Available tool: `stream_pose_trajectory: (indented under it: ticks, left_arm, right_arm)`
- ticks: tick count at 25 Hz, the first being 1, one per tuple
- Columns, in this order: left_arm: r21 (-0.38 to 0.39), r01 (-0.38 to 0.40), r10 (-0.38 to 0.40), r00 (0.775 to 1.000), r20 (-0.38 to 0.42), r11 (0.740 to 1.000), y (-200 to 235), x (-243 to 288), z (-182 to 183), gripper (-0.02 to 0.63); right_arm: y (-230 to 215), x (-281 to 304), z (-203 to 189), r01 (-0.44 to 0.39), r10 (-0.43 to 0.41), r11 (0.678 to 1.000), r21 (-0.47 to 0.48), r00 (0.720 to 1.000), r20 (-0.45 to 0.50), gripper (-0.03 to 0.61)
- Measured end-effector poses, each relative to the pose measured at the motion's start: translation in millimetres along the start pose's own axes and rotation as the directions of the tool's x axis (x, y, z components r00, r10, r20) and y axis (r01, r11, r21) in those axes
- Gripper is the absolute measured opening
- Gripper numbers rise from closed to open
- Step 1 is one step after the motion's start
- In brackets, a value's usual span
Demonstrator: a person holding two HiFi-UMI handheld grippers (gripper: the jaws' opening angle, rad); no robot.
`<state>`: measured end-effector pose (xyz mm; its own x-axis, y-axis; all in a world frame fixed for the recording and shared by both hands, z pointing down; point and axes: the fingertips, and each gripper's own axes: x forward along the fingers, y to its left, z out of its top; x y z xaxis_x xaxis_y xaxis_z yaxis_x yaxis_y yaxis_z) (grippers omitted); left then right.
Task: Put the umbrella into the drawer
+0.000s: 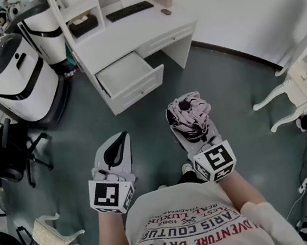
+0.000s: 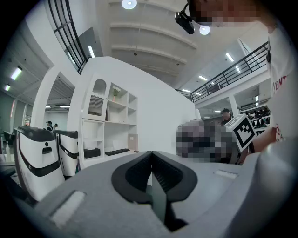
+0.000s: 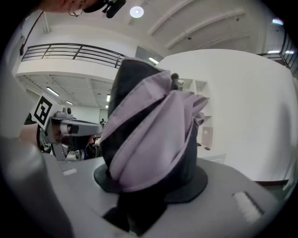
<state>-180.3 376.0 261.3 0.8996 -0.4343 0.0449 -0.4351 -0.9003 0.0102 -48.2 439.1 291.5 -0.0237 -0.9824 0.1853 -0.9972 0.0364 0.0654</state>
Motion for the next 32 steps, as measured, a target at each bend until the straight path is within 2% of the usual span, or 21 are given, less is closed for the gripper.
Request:
stream_pose_trajectory:
  ticks: [9, 14, 21, 27, 32]
  left_arm:
    - [0.024, 0.023, -0.024, 1.0, 0.006, 0.999, 2, 5, 14, 0.006]
    - [0.022, 0.007, -0.007, 1.0, -0.002, 1.0, 10, 9, 14, 0.006]
    - [0.021, -0.039, 0.039, 0.999, -0.01, 0.999, 23, 29, 6, 0.006]
    - [0.018, -0.122, 0.123, 0.992, -0.039, 0.992, 42, 79, -8, 0.006]
    - [0.008, -0.2, 0.2, 0.979, -0.039, 0.98, 57, 146, -4, 0.006]
  right_arm:
    - [-2, 10, -2, 0.014, -0.014, 1.0, 0.015, 1.0, -0.005, 0.199]
    - [-9, 19, -7, 0.022, -0.021, 0.998, 0.056, 1.0, -0.02, 0.201]
    - [-23, 47, -19, -0.04, 0.042, 0.998, 0.055, 0.998, -0.037, 0.201]
    - [-64, 97, -30, -0.121, 0.123, 0.991, 0.05, 0.991, -0.048, 0.202]
    - [-131, 146, -22, -0.161, 0.162, 0.986, 0.036, 0.985, -0.05, 0.202]
